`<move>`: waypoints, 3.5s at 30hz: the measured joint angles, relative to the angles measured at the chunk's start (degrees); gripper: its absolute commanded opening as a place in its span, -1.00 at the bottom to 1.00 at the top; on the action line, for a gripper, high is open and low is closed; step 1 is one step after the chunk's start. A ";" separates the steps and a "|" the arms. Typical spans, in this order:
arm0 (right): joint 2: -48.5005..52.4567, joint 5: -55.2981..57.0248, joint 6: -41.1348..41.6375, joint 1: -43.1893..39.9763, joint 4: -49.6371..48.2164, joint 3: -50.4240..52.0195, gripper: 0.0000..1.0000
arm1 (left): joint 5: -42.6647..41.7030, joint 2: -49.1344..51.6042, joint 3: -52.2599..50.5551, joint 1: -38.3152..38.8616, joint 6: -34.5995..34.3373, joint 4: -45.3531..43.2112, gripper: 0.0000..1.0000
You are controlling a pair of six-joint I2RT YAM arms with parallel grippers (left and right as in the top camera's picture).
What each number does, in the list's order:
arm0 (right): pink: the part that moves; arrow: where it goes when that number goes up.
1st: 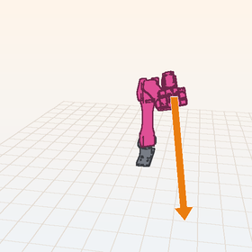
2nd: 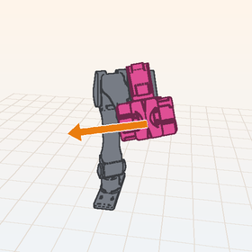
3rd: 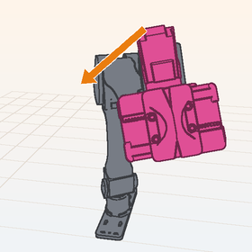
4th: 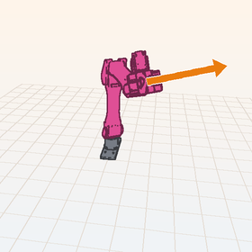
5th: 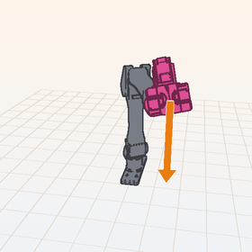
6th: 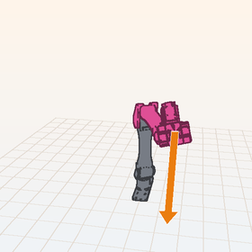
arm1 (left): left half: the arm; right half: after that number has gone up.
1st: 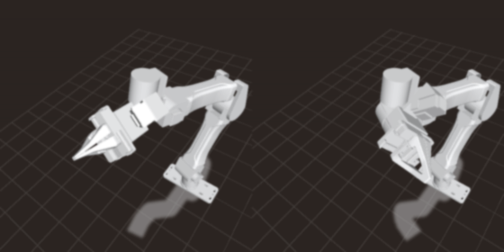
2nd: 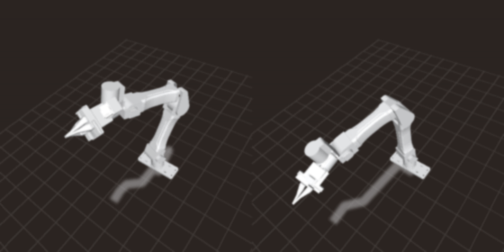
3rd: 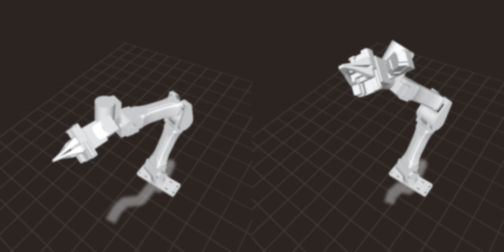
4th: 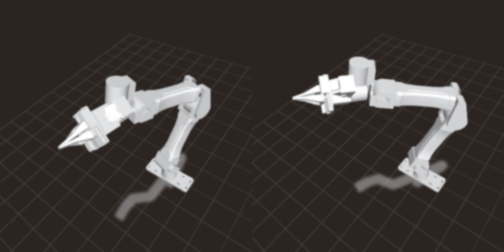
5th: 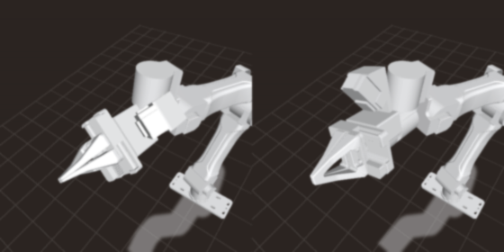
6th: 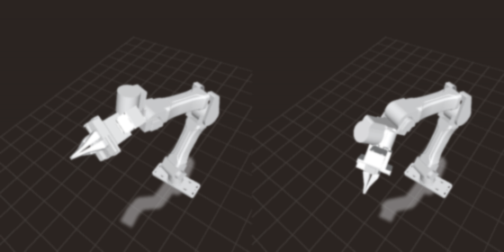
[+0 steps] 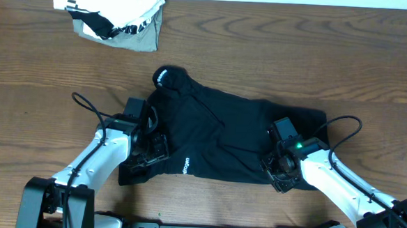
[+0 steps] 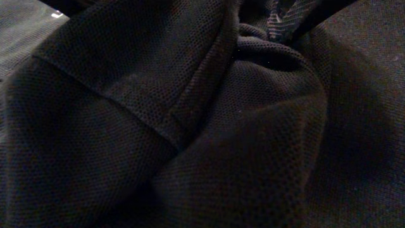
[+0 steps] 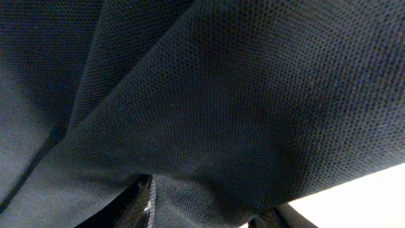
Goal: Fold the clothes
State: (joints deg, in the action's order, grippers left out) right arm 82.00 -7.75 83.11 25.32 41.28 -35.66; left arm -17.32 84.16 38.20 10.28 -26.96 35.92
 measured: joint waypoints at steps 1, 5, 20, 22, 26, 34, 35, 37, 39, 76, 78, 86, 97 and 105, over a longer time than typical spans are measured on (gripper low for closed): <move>0.00 0.04 0.00 0.00 0.00 0.00 -0.10 | 0.00 0.00 0.00 0.00 0.00 0.02 0.40; 0.00 0.20 -0.79 0.00 0.00 0.00 -0.03 | 0.00 0.00 0.00 0.00 0.00 0.00 0.40; 0.00 3.17 -6.99 -0.02 0.22 -2.21 -0.07 | 0.15 0.00 0.00 0.00 0.24 0.07 0.40; 0.00 3.32 -7.45 -0.07 0.24 -2.21 -0.08 | 0.15 0.00 0.00 0.00 0.24 0.07 0.40; 0.00 3.50 -8.61 -0.61 0.22 -2.23 -0.17 | 0.15 0.00 0.00 0.00 0.24 0.07 0.40; 0.00 3.74 -12.20 -3.89 -0.33 -2.29 -0.71 | 0.15 0.00 0.00 0.00 0.24 0.09 0.40; 0.00 3.67 -12.59 -4.39 -0.48 -2.32 -0.76 | 0.15 0.00 0.00 0.00 0.24 0.09 0.40; 0.00 3.76 -13.51 -5.66 -0.90 -2.36 -0.88 | 0.15 0.00 0.00 0.00 0.24 0.09 0.40; 0.00 3.89 -14.19 -6.69 -1.33 -2.45 -0.95 | 0.15 0.00 0.02 0.00 0.24 0.09 0.40; -0.35 16.83 -40.11 -14.62 -0.02 -11.61 0.64 | 0.66 0.00 0.04 -0.02 0.26 0.33 0.40; -0.81 17.00 -39.89 -15.67 4.68 -13.11 0.60 | 0.81 0.00 0.04 -0.02 0.26 0.61 0.38; -1.07 14.97 -38.51 -17.27 10.49 -13.29 -0.34 | 3.06 -2.82 -0.07 -0.09 2.10 5.55 0.22; -1.07 5.73 -41.83 -17.25 10.03 -11.13 -0.87 | 5.60 -17.44 -0.04 0.02 1.51 10.10 0.18; -1.07 1.03 -44.57 -13.97 7.89 -10.97 -0.86 | -1.99 -18.80 -0.04 5.77 1.55 6.19 -0.48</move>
State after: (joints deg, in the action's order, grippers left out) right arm 80.93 -6.72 38.54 11.35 49.17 -46.63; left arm -19.31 65.36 38.15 16.05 -25.41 42.11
